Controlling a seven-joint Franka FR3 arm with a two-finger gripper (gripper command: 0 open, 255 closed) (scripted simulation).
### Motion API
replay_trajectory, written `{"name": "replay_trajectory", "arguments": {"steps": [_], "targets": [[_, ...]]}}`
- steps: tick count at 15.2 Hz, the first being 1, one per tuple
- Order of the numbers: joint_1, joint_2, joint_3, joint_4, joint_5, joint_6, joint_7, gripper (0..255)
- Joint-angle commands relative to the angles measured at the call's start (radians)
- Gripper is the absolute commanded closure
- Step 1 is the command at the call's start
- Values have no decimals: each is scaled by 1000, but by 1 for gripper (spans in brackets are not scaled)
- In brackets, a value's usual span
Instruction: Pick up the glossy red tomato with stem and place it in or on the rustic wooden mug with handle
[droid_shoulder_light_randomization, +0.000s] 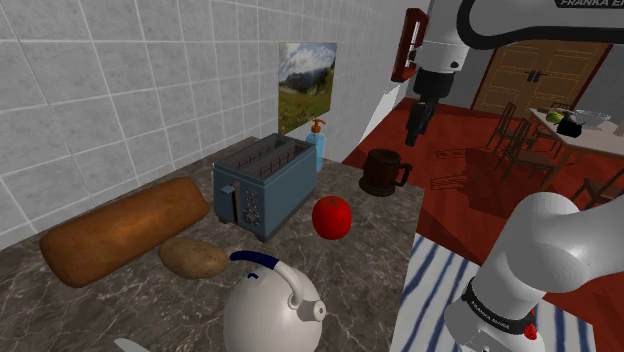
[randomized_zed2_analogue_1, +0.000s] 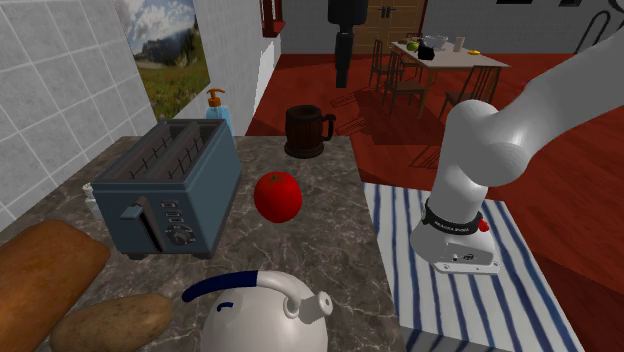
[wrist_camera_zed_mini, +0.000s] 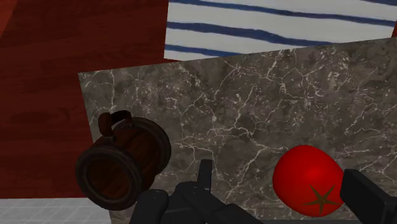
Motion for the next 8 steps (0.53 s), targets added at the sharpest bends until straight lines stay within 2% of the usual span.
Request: {"name": "replay_trajectory", "arguments": {"steps": [1,8], "targets": [[0,0,0,0,0,0,0,0],[28,188,100,-11,72,147,153,0]]}}
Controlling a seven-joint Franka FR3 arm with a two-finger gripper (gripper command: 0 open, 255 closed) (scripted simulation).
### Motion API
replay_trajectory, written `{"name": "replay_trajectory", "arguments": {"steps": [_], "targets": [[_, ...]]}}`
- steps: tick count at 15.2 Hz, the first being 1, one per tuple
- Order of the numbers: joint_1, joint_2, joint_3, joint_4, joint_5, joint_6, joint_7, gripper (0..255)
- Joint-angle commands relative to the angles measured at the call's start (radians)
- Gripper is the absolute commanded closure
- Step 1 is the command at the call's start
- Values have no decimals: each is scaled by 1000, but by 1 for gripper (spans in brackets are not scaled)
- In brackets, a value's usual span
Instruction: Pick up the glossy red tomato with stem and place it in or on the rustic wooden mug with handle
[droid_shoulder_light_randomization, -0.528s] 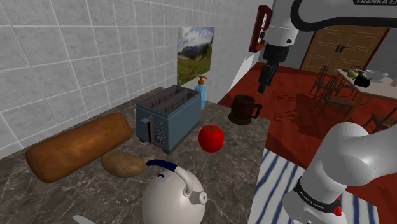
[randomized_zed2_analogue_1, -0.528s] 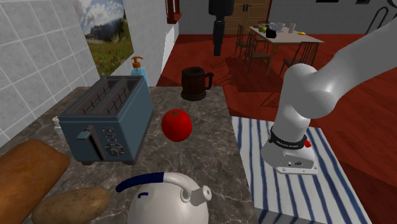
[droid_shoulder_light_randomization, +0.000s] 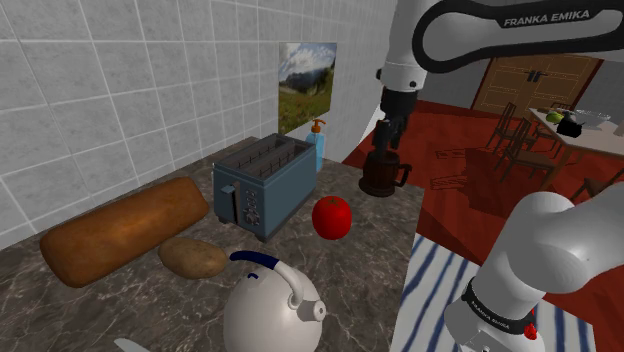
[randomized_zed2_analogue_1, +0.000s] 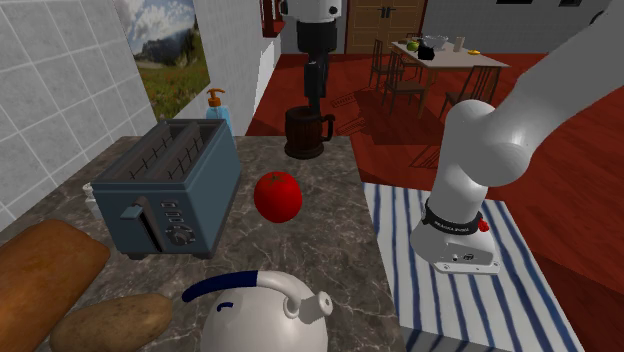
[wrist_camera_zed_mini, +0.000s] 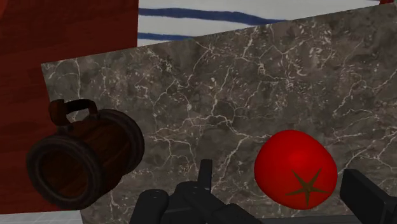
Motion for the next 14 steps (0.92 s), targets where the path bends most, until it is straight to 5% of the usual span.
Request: {"name": "replay_trajectory", "arguments": {"steps": [1,10,14], "targets": [[6,60,25,-2,16,48,41,0],[30,378,131,94,59,212,223,0],[32,410,138,71,59,262,236,0]]}}
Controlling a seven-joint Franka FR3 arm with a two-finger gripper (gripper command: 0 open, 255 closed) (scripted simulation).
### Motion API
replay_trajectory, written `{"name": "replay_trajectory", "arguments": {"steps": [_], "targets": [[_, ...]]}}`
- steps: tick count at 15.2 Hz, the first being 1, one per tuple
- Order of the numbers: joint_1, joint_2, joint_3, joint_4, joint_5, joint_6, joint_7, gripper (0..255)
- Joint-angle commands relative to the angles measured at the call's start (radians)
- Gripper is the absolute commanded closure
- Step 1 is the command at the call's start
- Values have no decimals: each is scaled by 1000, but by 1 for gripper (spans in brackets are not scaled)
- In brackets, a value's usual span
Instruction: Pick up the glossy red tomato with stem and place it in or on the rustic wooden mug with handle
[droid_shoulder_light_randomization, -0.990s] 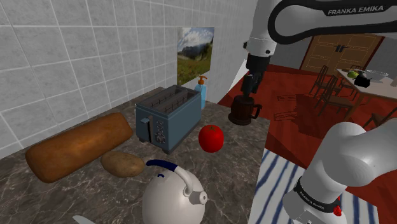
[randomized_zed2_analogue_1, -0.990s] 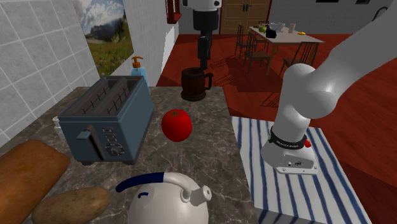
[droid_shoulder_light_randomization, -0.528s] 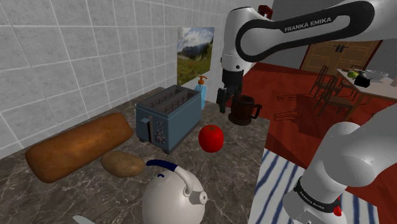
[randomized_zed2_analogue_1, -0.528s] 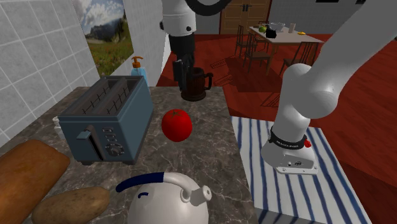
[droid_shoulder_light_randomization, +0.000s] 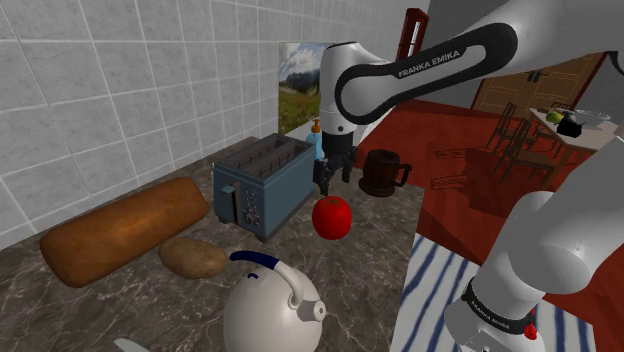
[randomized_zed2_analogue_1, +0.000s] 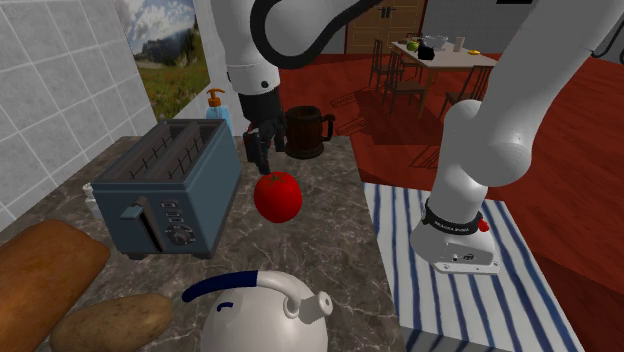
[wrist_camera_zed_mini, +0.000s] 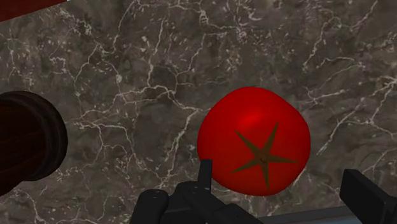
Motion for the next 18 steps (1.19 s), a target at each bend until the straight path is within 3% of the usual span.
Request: {"name": "replay_trajectory", "arguments": {"steps": [1,5,12,13,18], "targets": [[0,10,2,-18,0,28,2,0],[0,25,3,-54,-1,78,4,0],[0,24,3,-54,-1,78,4,0],[0,24,3,-54,-1,78,4,255],[0,24,3,-54,-1,78,4,255]]}}
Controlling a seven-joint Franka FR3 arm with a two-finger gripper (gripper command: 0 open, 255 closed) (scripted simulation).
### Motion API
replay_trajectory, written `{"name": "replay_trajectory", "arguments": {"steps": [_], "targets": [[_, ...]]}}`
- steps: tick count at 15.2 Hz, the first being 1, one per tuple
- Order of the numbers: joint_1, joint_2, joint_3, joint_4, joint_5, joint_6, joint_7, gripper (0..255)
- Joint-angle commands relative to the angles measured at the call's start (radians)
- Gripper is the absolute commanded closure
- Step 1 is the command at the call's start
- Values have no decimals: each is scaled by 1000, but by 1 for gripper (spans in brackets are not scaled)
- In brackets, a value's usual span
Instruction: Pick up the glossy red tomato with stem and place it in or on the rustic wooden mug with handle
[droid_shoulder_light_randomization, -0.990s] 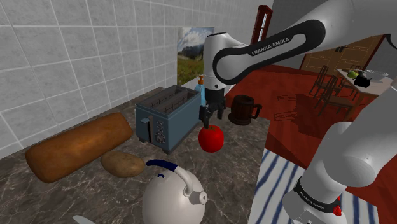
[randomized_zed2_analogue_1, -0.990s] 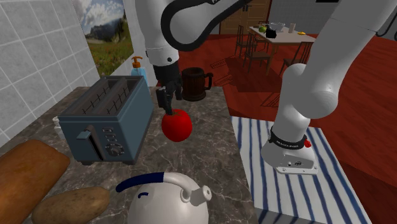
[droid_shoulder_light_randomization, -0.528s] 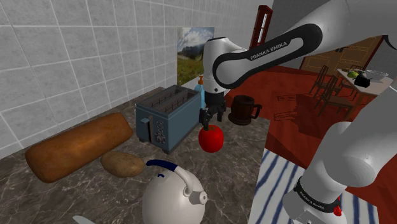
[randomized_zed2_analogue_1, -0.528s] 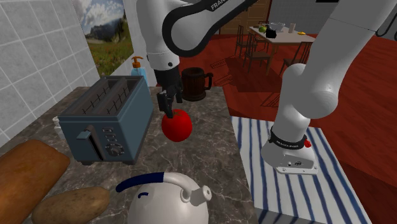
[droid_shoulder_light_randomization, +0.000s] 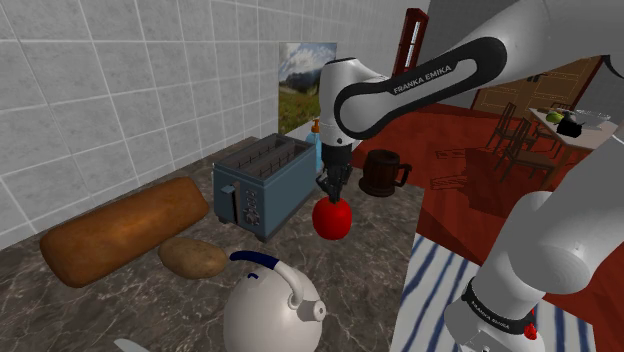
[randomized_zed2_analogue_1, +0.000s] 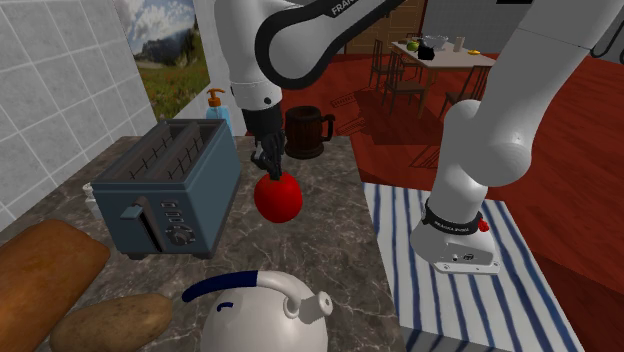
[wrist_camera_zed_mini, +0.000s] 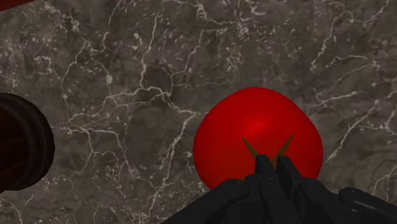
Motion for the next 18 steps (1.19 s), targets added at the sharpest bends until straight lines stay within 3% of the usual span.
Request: {"name": "replay_trajectory", "arguments": {"steps": [1,4,18], "targets": [[0,1,0,-1,0,0,0,255],[0,1,0,-1,0,0,0,255],[0,-63,-9,132,4,-197,-7,255]]}}
